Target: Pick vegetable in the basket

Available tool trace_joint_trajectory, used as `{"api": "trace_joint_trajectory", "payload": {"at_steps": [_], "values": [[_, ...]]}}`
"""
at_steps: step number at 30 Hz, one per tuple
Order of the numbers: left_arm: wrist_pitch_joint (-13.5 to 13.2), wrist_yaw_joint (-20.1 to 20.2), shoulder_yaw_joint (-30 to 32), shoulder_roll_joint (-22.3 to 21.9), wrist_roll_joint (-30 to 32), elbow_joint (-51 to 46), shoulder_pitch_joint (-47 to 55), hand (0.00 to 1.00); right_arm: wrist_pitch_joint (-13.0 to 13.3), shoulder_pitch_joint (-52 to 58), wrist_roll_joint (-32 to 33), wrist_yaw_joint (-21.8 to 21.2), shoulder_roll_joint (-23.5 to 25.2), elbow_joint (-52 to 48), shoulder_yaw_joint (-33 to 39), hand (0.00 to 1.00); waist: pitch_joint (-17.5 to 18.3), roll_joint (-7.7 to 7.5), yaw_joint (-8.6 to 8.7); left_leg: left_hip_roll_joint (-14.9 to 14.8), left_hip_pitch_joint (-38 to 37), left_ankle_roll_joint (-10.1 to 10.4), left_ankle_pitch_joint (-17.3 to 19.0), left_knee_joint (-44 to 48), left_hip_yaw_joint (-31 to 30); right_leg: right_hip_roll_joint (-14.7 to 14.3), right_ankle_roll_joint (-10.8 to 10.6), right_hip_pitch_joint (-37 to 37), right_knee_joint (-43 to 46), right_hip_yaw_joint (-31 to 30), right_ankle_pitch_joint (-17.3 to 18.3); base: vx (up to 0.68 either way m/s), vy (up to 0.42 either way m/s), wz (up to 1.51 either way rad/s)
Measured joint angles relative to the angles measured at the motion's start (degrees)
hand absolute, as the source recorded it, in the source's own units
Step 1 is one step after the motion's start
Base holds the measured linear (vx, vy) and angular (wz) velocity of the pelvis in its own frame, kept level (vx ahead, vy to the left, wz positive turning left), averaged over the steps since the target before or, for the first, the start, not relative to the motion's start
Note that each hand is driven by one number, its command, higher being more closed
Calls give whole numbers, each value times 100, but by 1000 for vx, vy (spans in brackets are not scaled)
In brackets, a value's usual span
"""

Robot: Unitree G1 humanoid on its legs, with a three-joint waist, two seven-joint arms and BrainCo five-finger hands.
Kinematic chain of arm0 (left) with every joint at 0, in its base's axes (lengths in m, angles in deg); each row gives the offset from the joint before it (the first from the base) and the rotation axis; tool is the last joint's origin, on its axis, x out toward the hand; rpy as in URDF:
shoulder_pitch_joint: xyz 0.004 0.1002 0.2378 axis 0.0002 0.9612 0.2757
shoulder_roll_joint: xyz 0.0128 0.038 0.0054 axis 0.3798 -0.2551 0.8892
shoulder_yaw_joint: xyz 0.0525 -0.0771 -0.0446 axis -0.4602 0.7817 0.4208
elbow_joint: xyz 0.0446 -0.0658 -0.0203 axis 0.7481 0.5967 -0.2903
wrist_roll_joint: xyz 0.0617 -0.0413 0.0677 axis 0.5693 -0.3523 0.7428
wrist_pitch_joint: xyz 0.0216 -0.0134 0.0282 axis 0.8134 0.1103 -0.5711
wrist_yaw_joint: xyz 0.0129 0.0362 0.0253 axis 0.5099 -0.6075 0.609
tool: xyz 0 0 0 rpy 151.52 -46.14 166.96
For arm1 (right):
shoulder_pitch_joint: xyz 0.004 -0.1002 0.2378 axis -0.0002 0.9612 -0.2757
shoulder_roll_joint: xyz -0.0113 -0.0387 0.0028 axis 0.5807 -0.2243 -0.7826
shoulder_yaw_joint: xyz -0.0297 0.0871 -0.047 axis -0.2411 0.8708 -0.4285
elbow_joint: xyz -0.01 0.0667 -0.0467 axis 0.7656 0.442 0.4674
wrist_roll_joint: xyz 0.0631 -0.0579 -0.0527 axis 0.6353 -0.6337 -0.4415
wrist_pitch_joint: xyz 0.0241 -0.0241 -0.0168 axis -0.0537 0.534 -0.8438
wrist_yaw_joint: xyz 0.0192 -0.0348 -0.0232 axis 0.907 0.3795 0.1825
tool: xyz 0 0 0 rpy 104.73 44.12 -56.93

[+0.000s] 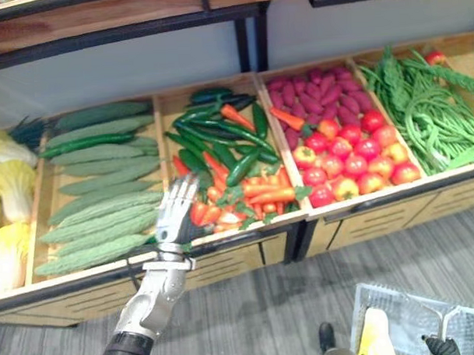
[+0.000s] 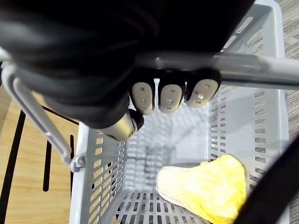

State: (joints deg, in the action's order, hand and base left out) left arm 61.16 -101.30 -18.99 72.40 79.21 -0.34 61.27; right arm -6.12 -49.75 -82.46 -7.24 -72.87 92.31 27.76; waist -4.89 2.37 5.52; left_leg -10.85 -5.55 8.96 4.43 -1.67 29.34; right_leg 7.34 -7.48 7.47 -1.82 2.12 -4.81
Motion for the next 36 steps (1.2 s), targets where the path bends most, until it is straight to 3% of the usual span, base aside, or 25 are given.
{"api": "trace_joint_trajectory", "payload": {"at_steps": [5, 12, 22, 32, 33, 36], "values": [[-171, 507, -620, 59, -1, 619, -485, 0, -50, 59, -6, -11, -53, -40, -22, 100, -3, 12, 199, -37, -162, 71, 89, 38, 348, -83, 0, 67, 7, -351, -41, -26, -29, -38], [-122, 844, -1043, 66, -4, 999, -1010, 0, -90, 295, -22, -110, -63, -287, -41, 100, -39, 58, 247, -49, -147, 93, 107, 18, 628, -135, -7, 301, 71, -590, -76, -32, -50, -19], [245, 855, -1015, 63, -4, 1576, -1293, 0, -95, 286, -43, -125, -57, -426, -53, 100, -97, 91, 335, -32, -59, 98, 105, -7, 739, -144, -24, 461, 98, -653, -86, -17, -49, -3], [262, 857, -821, -19, -5, 1585, -1363, 0, -96, 283, 52, -114, -55, -426, -19, 100, -97, 91, 376, 24, -109, 97, 105, -10, 709, -69, -52, 383, 102, -606, -103, -26, -43, 2], [345, 859, -820, -110, -6, 1768, -1592, 0, -104, 308, 52, -76, 82, -409, 39, 100, -109, -33, 397, 130, -185, 67, 74, -79, 600, 49, -113, 231, 6, -479, -165, 0, 0, 0], [345, 859, -820, -110, -6, 1768, -1592, 0, -104, 308, 52, -76, 82, -409, 39, 100, -109, -33, 394, 130, -182, 67, 74, -77, 599, 50, -113, 231, 6, -478, -165, 0, 0, 0]]}}
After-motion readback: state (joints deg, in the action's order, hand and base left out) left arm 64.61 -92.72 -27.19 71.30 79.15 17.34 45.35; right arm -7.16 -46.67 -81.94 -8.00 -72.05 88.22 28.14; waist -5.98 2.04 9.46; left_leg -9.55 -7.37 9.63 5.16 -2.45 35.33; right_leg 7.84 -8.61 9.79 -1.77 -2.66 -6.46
